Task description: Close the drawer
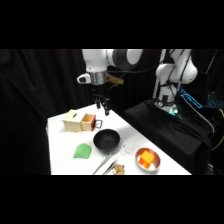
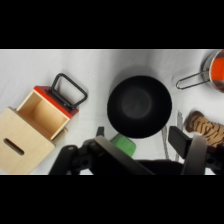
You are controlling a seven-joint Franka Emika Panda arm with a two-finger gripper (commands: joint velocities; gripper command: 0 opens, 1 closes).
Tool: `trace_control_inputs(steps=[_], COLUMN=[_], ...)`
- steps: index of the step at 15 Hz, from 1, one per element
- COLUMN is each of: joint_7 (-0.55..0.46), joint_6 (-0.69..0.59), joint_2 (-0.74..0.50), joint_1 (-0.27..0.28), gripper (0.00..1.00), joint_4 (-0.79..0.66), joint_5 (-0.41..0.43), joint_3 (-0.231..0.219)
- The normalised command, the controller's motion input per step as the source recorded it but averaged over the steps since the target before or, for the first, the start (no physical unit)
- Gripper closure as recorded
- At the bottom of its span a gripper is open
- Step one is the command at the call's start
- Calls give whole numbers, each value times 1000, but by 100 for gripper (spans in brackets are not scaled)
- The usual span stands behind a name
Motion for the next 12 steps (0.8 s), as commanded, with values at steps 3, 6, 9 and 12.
trace_control_inputs(steps=[3,6,9,12], joint_7=[30,97,104,159], joint_6=[36,127,186,270], joint_2=[26,21,-24,-51], joint_1=[-43,-83,-103,-88], gripper=[0,0,0,0], joint_4=[13,-38,-111,-188], joint_5=[55,73,105,127], joint_3=[10,-37,-62,-55])
